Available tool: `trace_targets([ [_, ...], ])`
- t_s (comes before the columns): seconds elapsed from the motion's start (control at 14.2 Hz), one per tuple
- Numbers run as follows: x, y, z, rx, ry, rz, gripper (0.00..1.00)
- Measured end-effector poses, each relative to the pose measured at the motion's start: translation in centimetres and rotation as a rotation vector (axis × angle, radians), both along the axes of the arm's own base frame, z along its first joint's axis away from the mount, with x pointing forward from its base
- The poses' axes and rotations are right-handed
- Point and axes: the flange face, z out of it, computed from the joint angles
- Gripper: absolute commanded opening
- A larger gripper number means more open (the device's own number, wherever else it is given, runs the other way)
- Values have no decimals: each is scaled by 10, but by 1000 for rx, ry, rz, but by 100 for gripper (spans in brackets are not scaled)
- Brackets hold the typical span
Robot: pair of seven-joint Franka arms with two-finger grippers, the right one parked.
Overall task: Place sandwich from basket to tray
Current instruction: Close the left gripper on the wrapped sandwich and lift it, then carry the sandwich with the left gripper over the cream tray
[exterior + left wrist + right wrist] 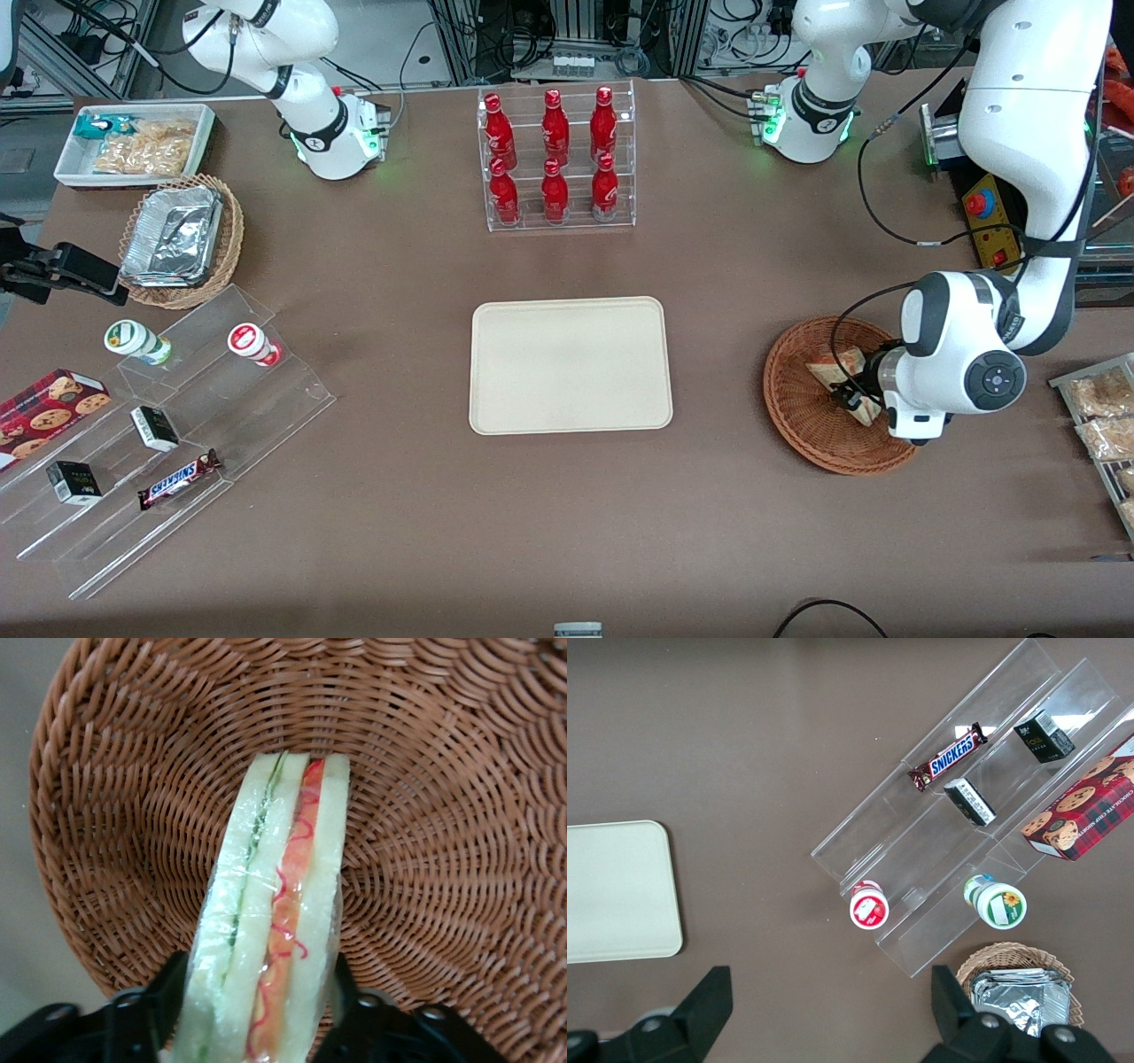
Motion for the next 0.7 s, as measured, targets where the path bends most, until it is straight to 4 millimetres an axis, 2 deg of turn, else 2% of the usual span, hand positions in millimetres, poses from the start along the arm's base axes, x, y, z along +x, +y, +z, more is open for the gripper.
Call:
trace_targets([
  [0.07,0,0,-1,1,1,4,15],
  [0.28,4,-2,6,1,-13,4,15],
  [0.42,10,-10,25,-4,-46,-8,13],
  [0.56,15,-35,63,-17,-67,-56,13],
  [0.7,12,-90,107,-39,-82,-173,13],
])
